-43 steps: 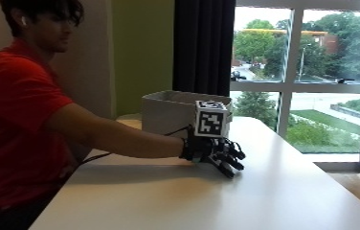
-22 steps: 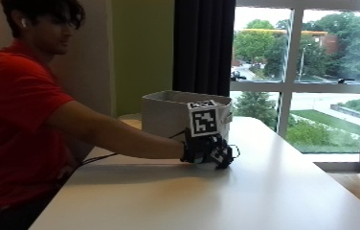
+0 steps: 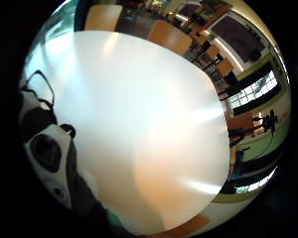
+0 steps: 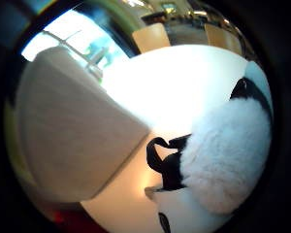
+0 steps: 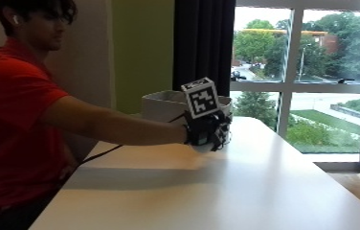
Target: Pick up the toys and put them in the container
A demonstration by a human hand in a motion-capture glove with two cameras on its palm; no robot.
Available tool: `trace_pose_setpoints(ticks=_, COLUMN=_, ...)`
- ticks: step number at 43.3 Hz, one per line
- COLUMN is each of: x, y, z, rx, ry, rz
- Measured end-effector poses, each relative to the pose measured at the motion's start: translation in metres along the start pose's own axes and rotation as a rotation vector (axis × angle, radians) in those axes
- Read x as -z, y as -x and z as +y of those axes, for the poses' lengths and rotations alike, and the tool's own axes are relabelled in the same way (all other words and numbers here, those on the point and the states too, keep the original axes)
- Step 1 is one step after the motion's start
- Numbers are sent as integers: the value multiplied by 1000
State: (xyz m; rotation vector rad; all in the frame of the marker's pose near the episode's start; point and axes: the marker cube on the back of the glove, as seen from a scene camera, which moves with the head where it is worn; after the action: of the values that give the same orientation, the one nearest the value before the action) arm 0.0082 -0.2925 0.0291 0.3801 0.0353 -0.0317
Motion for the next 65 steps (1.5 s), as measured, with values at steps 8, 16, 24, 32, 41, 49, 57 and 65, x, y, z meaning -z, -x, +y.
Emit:
trace_pose_setpoints(ticks=8, x=71, y=10, z=-6, rx=52, ry=-48, rz=-45)
trace_pose_setpoints(ticks=16, x=139, y=50, z=-15, rx=116, ry=-114, rz=-142)
trace_pose_setpoints(ticks=24, x=180, y=112, z=-29, rx=189, ry=-152, rz=-161)
trace_pose_setpoints(ticks=32, x=218, y=197, z=-46, rx=286, ry=-186, rz=-215)
trace_pose_setpoints(ticks=41, x=219, y=264, z=-44, rx=361, ry=-145, rz=-240)
trace_pose_setpoints(ticks=49, x=193, y=283, z=-34, rx=345, ry=-11, rz=-202)
trace_pose_setpoints(ticks=57, x=170, y=271, z=-17, rx=372, ry=244, rz=-113)
trace_pose_setpoints(ticks=65, x=166, y=234, z=-4, rx=341, ry=229, rz=-90)
